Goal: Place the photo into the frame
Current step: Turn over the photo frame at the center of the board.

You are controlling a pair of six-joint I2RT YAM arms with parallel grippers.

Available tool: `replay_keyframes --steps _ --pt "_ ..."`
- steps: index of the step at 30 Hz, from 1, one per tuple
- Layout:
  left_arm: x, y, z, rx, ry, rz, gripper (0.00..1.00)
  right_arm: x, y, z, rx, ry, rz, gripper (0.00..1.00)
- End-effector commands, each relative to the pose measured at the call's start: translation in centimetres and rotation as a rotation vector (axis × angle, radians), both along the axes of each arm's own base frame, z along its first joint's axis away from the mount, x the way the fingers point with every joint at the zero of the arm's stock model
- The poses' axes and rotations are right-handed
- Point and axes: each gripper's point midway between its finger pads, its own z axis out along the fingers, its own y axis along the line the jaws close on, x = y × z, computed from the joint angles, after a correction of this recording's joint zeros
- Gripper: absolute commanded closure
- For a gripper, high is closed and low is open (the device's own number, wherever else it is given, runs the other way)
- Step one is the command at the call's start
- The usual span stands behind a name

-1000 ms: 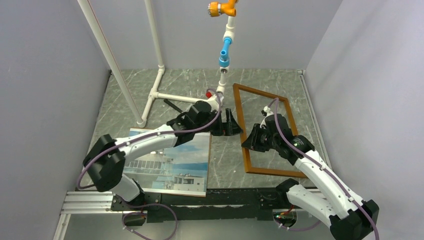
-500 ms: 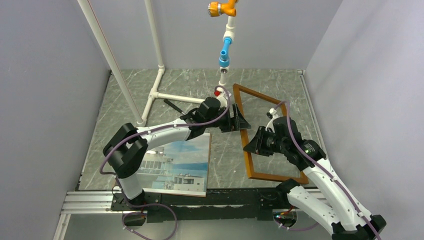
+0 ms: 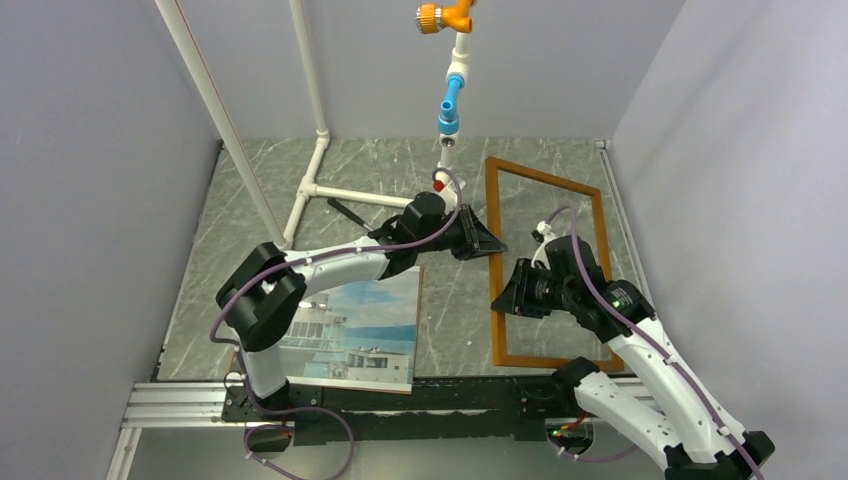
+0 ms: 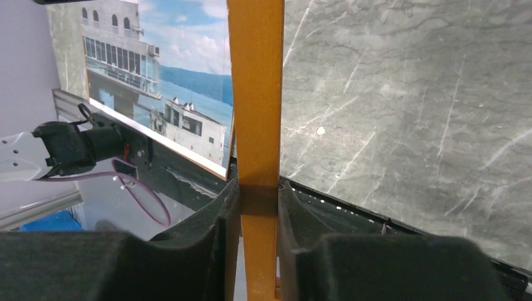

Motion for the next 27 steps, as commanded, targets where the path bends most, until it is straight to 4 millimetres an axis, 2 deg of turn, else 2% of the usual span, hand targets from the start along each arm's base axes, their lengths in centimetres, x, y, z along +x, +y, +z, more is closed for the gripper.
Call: replay_keyframes --steps 1,6,7,10,12,18,27 --pt "1.1 0.8 -1.2 0.070 -0.070 0.022 1.00 1.2 -1.4 3.4 -0.047 -0.102 -0.046 0.65" --pt "1.1 1.3 -0.9 0.103 -0.052 0.070 1.00 2.5 -2.4 6.0 -0.112 -0.170 -0.074 0.22" --pt "1.0 1.3 -0.8 0.104 -0.046 0.079 1.00 2.9 -2.8 6.7 -0.126 -0.189 -0.088 0.17" --pt "0.9 1.3 -0.8 0.128 -0.029 0.103 1.00 3.2 -3.5 7.3 -0.173 -0.187 -0.106 0.04" --pt "0.9 1.3 -0.7 0.143 -0.021 0.113 1.00 3.4 -4.0 7.2 -0.211 -0.176 -0.118 0.01" --pt "0.9 1.5 -1.0 0.164 0.014 0.132 1.00 3.0 -5.0 6.4 -0.293 -0.140 -0.111 0.00" --pt "1.0 1.2 -1.9 0.197 0.059 0.133 1.00 2.6 -2.6 4.0 -0.326 -0.070 -0.028 0.00"
